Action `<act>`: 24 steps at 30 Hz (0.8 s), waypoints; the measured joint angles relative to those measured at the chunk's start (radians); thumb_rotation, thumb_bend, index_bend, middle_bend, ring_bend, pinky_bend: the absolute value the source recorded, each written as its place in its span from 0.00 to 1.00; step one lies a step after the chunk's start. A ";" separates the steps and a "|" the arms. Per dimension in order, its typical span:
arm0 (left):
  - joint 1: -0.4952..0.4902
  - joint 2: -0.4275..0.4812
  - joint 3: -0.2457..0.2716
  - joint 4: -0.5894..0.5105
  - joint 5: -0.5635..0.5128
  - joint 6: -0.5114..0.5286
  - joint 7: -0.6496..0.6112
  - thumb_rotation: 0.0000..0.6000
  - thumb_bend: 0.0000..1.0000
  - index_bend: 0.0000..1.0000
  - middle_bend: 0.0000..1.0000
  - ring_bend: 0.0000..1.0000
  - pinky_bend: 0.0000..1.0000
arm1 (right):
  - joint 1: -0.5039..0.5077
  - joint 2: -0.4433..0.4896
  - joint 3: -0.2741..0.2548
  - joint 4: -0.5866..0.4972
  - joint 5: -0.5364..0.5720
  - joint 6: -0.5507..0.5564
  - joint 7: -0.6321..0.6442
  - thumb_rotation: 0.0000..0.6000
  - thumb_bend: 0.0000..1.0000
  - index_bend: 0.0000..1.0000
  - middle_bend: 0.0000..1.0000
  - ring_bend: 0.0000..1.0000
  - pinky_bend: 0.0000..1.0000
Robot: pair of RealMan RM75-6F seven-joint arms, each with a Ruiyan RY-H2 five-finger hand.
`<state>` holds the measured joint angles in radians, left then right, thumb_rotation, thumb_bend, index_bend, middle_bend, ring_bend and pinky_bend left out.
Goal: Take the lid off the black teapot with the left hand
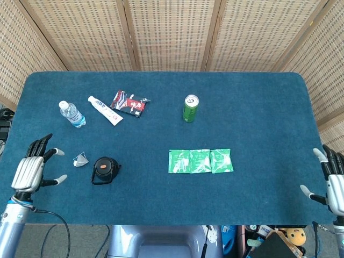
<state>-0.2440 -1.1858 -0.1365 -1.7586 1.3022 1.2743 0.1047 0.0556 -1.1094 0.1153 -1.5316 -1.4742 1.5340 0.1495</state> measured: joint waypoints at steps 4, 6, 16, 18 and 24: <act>-0.060 -0.033 -0.034 -0.042 -0.121 -0.065 0.114 1.00 0.16 0.48 0.00 0.00 0.00 | 0.001 0.001 0.003 0.004 0.010 -0.008 0.010 1.00 0.00 0.00 0.00 0.00 0.00; -0.090 -0.055 -0.049 -0.064 -0.190 -0.080 0.187 1.00 0.19 0.48 0.00 0.00 0.00 | 0.001 0.002 0.004 0.006 0.013 -0.011 0.016 1.00 0.00 0.00 0.00 0.00 0.00; -0.220 -0.189 -0.084 -0.110 -0.482 -0.101 0.419 1.00 0.28 0.50 0.00 0.00 0.00 | 0.003 0.007 0.002 0.011 0.012 -0.020 0.037 1.00 0.00 0.00 0.00 0.00 0.00; -0.242 -0.210 -0.085 -0.101 -0.512 -0.110 0.430 1.00 0.29 0.50 0.00 0.00 0.00 | 0.003 0.007 0.002 0.011 0.012 -0.021 0.038 1.00 0.00 0.00 0.00 0.00 0.00; -0.271 -0.242 -0.074 -0.079 -0.540 -0.108 0.441 1.00 0.34 0.50 0.00 0.00 0.00 | 0.004 0.009 0.003 0.012 0.016 -0.026 0.045 1.00 0.00 0.00 0.00 0.00 0.00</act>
<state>-0.5146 -1.4279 -0.2107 -1.8379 0.7618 1.1661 0.5461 0.0600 -1.1004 0.1180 -1.5198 -1.4581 1.5080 0.1947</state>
